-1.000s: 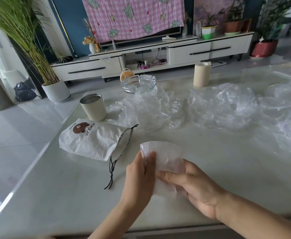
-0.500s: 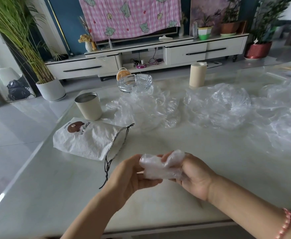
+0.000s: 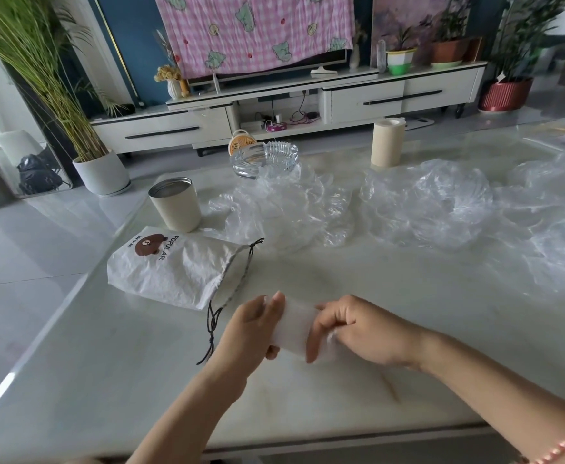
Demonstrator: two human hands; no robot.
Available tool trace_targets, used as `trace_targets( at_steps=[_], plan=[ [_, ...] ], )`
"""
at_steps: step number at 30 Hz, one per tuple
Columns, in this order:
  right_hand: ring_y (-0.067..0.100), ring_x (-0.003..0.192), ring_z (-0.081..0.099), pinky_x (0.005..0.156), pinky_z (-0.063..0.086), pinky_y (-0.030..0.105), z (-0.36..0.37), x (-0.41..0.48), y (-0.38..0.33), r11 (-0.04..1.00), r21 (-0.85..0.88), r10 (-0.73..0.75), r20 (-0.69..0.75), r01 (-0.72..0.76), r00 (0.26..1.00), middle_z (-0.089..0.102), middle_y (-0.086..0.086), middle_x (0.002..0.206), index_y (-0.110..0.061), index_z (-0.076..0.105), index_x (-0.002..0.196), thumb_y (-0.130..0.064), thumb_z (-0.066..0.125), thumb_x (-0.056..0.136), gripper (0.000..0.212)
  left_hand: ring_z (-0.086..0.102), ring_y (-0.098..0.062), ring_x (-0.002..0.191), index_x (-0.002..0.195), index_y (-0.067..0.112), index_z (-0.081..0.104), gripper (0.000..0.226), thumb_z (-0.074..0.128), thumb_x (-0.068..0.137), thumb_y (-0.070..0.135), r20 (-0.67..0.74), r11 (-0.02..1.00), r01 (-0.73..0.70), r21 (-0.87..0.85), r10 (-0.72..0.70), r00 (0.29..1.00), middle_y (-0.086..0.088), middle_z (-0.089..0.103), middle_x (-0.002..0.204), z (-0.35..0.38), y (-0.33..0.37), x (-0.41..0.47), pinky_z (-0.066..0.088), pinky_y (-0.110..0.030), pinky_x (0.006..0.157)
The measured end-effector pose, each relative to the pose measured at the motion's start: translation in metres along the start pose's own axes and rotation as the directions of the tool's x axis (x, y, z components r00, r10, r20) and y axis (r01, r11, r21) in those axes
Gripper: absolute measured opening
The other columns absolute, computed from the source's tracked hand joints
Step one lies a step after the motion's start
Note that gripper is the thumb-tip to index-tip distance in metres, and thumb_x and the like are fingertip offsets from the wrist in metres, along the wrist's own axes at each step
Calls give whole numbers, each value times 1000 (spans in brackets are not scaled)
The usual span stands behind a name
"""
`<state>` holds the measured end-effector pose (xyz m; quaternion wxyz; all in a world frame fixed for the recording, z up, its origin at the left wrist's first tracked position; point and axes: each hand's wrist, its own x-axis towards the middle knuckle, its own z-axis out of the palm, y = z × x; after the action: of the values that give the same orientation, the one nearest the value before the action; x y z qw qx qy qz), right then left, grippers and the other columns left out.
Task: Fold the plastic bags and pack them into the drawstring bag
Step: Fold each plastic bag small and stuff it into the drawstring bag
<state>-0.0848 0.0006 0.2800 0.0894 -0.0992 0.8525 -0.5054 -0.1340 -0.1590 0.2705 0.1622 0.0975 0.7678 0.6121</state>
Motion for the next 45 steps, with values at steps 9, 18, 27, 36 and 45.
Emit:
trace_targets(
  at_steps=[9,18,27,36,45],
  plan=[
    [-3,94,60,82,44,9,-18,-4,-8,976,219,43,-280,20,959,66,-7,103,-25,62,100,-7,59,89,22,31,-12,55,73,-1,38,40,49,94,30,-23,939,-246,243,259,966,-1,31,61,-1,4,2,29,-28,52],
    [10,60,46,58,38,28,10,-4,-4,993,87,88,-133,-77,987,52,-2,67,1,61,79,-27,69,84,29,38,-13,51,68,7,47,37,56,77,43,29,986,-149,-76,152,988,0,40,57,0,8,2,34,-24,47],
    [-6,121,33,95,21,2,20,-15,-10,976,-78,-217,-304,203,927,42,-22,125,-36,62,62,-28,62,75,14,37,-4,42,56,20,68,36,60,76,49,555,845,507,-170,-343,758,5,49,51,-2,16,4,16,-17,45],
    [5,66,46,64,38,17,-2,-3,-3,982,69,-137,-391,177,910,53,3,72,4,60,76,-16,63,89,24,66,-20,68,95,3,61,27,43,98,23,181,962,144,-232,-103,978,-12,63,83,8,2,-1,54,-28,58],
    [0,66,46,72,48,20,5,2,-1,979,200,30,-308,34,951,49,-10,72,-13,59,70,-10,53,94,25,64,-11,70,102,5,61,17,59,90,17,92,998,-17,-61,23,996,-9,67,85,10,-2,-2,55,-24,68]
  ],
)
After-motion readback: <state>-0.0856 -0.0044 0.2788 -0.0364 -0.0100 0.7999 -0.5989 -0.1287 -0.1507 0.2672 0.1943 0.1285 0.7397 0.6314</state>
